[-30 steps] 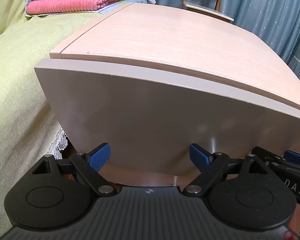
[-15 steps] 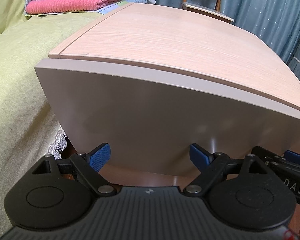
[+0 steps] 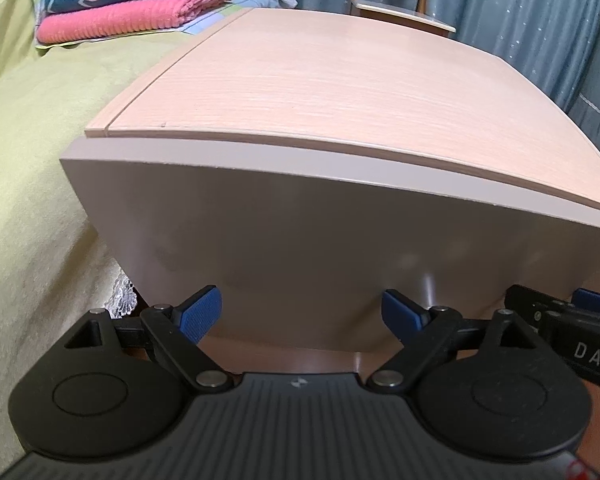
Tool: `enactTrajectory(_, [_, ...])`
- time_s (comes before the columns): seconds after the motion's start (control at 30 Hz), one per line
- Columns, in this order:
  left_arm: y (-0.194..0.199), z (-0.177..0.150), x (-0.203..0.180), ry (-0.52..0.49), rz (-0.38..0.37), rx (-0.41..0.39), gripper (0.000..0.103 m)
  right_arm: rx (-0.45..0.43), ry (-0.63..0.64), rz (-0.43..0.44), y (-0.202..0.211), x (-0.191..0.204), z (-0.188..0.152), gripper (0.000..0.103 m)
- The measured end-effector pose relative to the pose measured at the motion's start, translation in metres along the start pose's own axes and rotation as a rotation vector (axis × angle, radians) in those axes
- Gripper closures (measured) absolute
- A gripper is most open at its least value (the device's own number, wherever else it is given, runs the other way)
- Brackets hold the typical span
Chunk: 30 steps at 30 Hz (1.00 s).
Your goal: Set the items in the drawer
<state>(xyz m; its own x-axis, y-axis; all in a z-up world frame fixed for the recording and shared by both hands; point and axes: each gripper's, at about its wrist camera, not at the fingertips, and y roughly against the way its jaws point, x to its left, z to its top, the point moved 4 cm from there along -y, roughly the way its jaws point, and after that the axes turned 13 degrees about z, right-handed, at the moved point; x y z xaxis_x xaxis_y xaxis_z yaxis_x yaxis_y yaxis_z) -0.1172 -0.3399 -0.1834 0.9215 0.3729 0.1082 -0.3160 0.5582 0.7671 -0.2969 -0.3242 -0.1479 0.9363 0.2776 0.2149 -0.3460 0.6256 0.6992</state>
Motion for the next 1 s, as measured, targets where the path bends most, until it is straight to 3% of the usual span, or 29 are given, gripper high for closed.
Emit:
enactTrajectory(0.13, [-0.001,0.006,-0.001,-0.059,-0.015,-0.003,0.013,0.017,-0.011,0.009,0.000,-0.002,0.002,0.029])
enactTrajectory(0.23, [-0.002,0.009,0.002,-0.049,-0.037,0.017,0.013,0.018,-0.013,0.013,-0.001,-0.001,0.003,0.029])
enactTrajectory(0.37, [0.009,0.011,0.005,-0.038,-0.004,0.004,0.016,0.021,-0.018,0.034,0.002,-0.004,0.006,0.027])
enactTrajectory(0.53, [0.042,0.010,-0.002,-0.078,0.001,0.015,0.015,0.009,-0.012,0.058,0.023,-0.008,0.010,0.021])
enactTrajectory(0.73, [0.085,0.000,-0.004,-0.103,0.034,-0.048,0.012,-0.017,-0.015,0.076,0.058,-0.019,0.003,0.018])
enactTrajectory(1.0, [0.133,-0.015,0.009,-0.063,0.070,0.016,0.009,-0.026,-0.033,0.122,0.110,-0.034,-0.003,0.015])
